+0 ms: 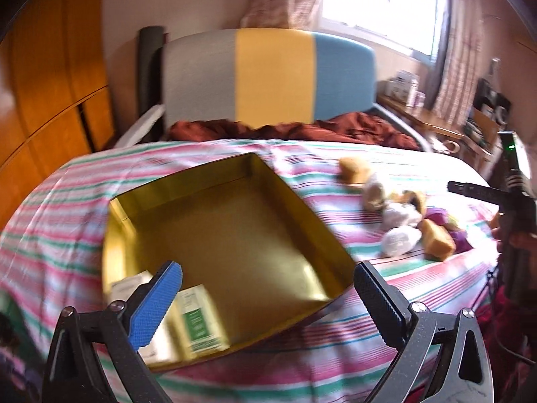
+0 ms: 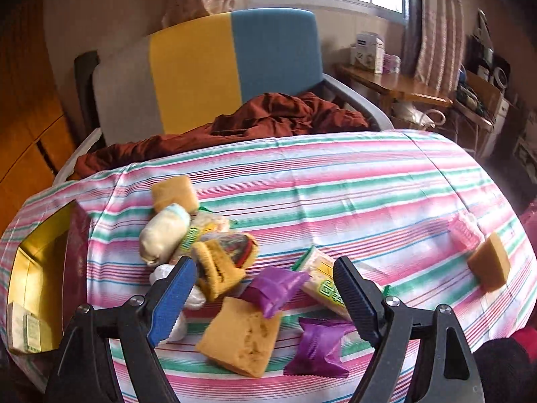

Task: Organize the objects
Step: 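Move both tools back to the snacks on the tablecloth, then grasp a plastic-wrapped white bundle with the left tool while the right tool grasps a purple packet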

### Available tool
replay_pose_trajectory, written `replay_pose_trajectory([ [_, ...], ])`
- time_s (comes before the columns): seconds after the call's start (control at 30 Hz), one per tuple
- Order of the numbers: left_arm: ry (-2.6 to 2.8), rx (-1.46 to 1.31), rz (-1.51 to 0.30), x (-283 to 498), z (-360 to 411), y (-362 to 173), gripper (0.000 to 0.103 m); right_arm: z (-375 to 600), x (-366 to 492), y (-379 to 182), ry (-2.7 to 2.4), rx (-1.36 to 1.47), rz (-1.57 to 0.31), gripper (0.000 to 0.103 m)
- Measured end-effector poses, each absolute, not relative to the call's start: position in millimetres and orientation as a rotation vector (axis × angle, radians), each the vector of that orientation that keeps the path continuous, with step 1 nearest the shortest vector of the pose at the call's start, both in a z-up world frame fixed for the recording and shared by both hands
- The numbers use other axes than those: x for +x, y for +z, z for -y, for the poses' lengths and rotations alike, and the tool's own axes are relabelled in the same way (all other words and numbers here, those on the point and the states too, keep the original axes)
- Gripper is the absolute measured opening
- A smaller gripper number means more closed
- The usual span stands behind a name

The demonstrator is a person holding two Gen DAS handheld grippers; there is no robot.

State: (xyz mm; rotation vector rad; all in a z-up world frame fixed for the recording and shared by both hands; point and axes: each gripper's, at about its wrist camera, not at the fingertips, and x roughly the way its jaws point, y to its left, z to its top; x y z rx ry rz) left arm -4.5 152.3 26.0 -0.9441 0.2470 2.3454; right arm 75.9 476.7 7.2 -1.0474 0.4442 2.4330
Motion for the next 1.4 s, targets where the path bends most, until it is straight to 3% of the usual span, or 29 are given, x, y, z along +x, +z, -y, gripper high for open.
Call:
replay_pose_trajectory([
  [0.07, 2.279, -0.948, -0.271, -3.9, -175.4, 24.6, 0.103, -491.7, 81.3, 2.3, 2.404, -1.027, -0.568, 0.085],
  [0.3, 2.084, -0.974, -0.388, 10.5, -261.9, 8.4, 0.102, -502.5, 85.4, -4.6, 2.376, -1.048, -0.676, 0.085],
  [0.43, 1.983, -1.025, -0.47, 15.1, -309.7, -12.9, 0.091, -505.6, 87.9, -5.5, 2.378, -1.052, -0.723, 0.085],
  [0.8, 1.942, -1.079, -0.553, -4.4, -371.9, -50.1, 0.084, -531.5, 102.6, -8.7, 2.307, -0.961, -0.888, 0.085],
  [0.93, 1.922, -1.122, -0.557, -16.0, -393.7, -66.3, 0.074, -541.9, 111.0, -9.5, 2.269, -0.912, -0.949, 0.086],
  [1.0, 1.895, -1.162, -0.548, -18.1, -400.9, -77.0, 0.055, -547.4, 115.2, -11.1, 2.245, -0.893, -0.983, 0.086],
  [1.03, 1.888, -1.189, -0.552, -19.2, -402.5, -83.3, 0.04, -550.3, 117.2, -12.6, 2.234, -0.887, -1.004, 0.086],
  [1.07, 1.912, -1.156, -0.55, -16.7, -400.2, -83.2, 0.038, -553.0, 118.5, -14.1, 2.224, -0.884, -1.024, 0.086],
  [1.4, 1.892, -1.042, -0.493, 23.3, -361.5, -84.5, 0.036, -560.0, 116.1, -27.2, 2.16, -0.955, -1.071, 0.085],
])
